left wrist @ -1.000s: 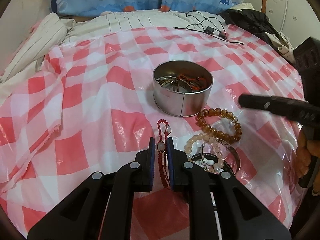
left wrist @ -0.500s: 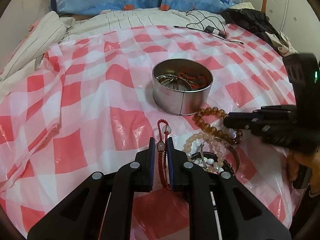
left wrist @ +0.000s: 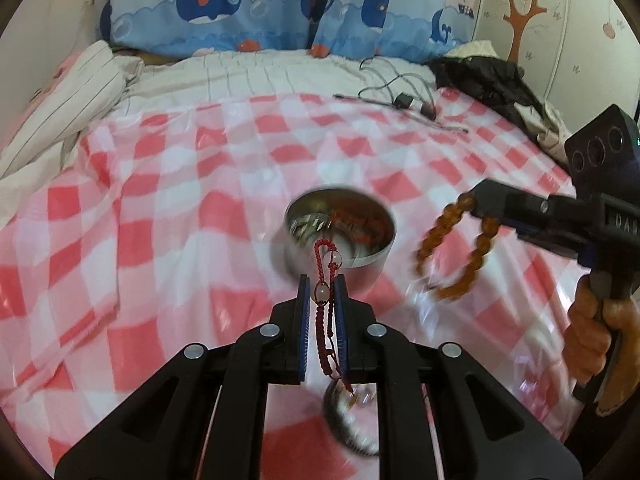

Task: Organize jewelry
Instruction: 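Carry the amber and red bracelets over the tin and open both grippers, then move both open grippers toward the remaining bracelets beside the tin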

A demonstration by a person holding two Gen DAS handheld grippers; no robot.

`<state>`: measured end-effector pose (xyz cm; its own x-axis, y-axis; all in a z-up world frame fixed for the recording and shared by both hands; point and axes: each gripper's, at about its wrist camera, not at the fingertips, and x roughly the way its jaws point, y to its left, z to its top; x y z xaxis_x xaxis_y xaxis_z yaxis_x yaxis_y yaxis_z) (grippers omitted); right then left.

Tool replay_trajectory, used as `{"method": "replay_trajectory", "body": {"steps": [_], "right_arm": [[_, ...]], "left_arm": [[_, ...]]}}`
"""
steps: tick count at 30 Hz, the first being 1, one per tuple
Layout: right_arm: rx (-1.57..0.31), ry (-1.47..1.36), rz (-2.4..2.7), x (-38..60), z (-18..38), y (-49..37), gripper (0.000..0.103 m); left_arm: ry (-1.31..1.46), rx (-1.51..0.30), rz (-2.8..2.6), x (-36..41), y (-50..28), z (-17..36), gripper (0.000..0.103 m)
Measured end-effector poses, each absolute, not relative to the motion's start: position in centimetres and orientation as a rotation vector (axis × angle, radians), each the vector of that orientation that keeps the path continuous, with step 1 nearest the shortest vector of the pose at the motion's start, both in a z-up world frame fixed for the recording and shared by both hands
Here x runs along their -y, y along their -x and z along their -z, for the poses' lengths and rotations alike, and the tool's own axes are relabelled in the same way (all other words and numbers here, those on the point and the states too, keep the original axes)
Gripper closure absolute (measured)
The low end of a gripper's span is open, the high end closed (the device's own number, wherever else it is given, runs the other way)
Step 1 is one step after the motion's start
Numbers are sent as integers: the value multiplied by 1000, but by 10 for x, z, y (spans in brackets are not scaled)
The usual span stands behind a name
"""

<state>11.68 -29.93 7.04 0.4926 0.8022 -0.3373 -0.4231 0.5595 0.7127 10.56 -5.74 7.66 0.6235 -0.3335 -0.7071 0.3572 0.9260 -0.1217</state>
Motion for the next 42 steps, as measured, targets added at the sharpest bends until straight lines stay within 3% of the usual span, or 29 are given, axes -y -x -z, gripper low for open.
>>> {"method": "replay_trajectory", "body": {"steps": [6,13,17,24,26,33,36,42], "right_arm": [[-689,-576,-799,298,-89,-140,91],[-717,-583,-818,280,-85,-169,91],[-793,-479,-660,270,-67,-187,90],[-828,-430,-567,290,-50,-155,73],[-831,-426,-573,294,-49,-135,63],[-885,-449,-563,299,-32,-86,61],[-880,-413,-585,289,-34,-86,52],[-902,-294,-586,269,-32,-83,51]], "left_arm": [[17,-791,433,78,-147,-81,92],[21,-857,400,69,-168,-62,69],[-14,-860,338,52,-154,-62,61],[-131,-831,265,43,-111,-69,50],[-149,-815,244,41,-94,-71,48],[-187,-782,208,41,-66,-67,44],[-208,-765,215,46,-63,-70,44],[-224,-762,209,49,-65,-69,43]]}}
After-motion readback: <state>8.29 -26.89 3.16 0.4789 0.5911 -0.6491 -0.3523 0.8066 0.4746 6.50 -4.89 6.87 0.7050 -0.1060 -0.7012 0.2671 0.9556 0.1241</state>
